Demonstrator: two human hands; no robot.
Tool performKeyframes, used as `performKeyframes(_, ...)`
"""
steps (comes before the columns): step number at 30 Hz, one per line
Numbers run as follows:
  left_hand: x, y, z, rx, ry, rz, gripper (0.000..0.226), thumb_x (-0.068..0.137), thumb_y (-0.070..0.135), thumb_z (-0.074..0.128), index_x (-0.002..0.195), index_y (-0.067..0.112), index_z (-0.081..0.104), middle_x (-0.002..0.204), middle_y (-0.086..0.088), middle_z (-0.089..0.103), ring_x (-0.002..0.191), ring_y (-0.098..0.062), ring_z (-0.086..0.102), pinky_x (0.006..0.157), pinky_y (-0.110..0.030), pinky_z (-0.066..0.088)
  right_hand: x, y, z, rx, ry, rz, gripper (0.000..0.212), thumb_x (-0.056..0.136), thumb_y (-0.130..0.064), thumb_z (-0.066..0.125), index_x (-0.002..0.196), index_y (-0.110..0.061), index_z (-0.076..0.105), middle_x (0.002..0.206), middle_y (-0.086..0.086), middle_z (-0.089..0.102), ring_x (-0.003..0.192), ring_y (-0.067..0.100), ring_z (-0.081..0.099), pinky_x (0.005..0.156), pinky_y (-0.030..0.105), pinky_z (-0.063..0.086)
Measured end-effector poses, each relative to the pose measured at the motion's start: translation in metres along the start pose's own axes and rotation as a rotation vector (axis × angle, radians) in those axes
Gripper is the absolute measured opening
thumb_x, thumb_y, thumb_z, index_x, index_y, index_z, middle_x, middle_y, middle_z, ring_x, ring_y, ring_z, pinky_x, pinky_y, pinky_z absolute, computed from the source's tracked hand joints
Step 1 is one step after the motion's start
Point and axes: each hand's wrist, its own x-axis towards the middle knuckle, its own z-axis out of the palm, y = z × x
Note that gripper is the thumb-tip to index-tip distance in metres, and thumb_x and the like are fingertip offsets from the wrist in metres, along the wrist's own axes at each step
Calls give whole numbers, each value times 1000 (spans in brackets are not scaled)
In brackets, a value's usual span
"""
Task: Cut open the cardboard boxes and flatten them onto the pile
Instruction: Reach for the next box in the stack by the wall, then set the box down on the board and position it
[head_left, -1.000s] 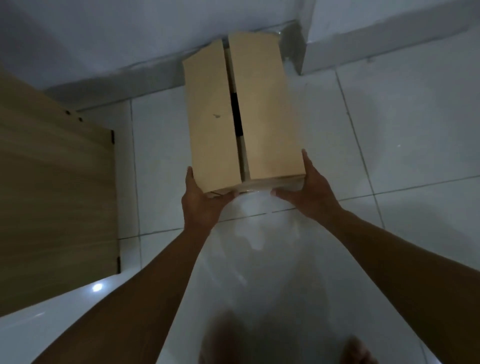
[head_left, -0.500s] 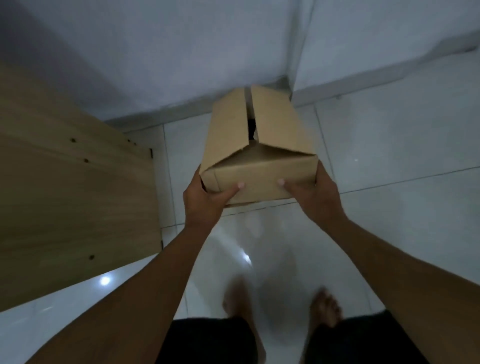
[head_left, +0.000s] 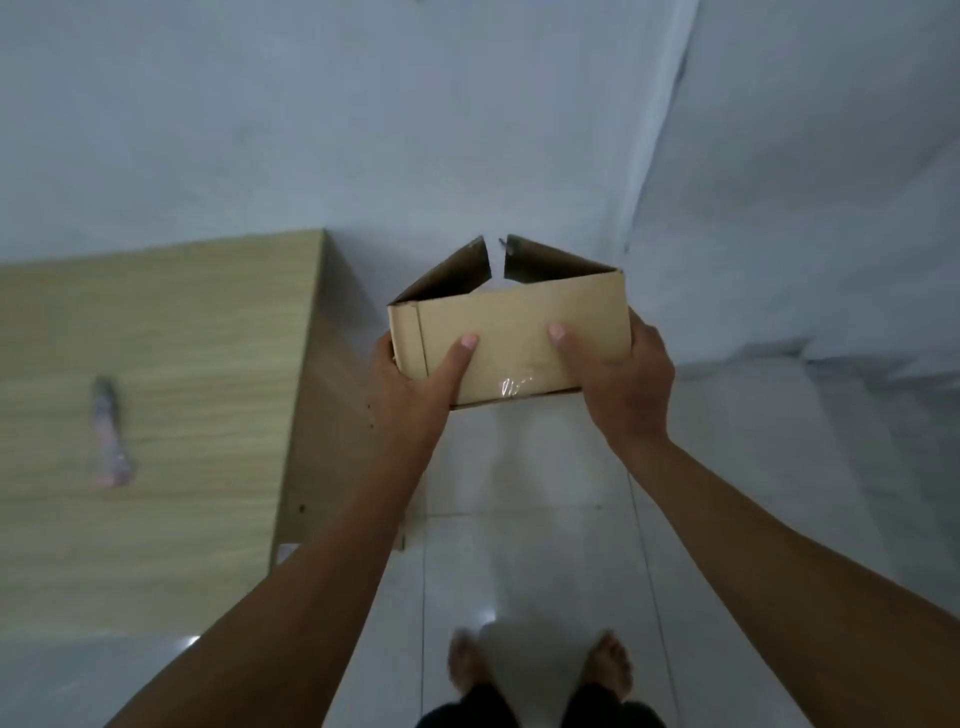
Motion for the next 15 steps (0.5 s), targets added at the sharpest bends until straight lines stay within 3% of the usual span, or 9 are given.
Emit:
performKeyframes(2, -1, 41, -39, -2, 39, 79, 57, 73, 60, 83, 118, 35, 59, 106, 14, 68, 92, 1, 68, 76, -22, 59, -7, -53, 2, 31, 7, -49, 61, 73, -67, 77, 121, -31, 64, 104, -9, 61, 97, 9, 59, 87, 32, 53)
performKeyframes(8, 13, 106, -164, -97, 145, 214, 78, 71, 60, 85, 131, 23, 51, 115, 10, 63, 100, -6, 66, 82, -38, 63, -54, -178, 49, 147, 1, -215, 68, 73, -71, 74, 125, -29, 62, 107, -8, 61, 99, 11, 60, 86, 32, 54)
performKeyframes(15, 31, 115, -349, -125, 176, 347, 71, 78, 54, 82, 134, 21, 53, 118, 7, 65, 104, -9, 67, 82, -29, 61, -146, -285, 161, 237, -10, -314, 64, 72, -76, 70, 115, -29, 65, 106, -10, 65, 96, 6, 62, 84, 32, 56)
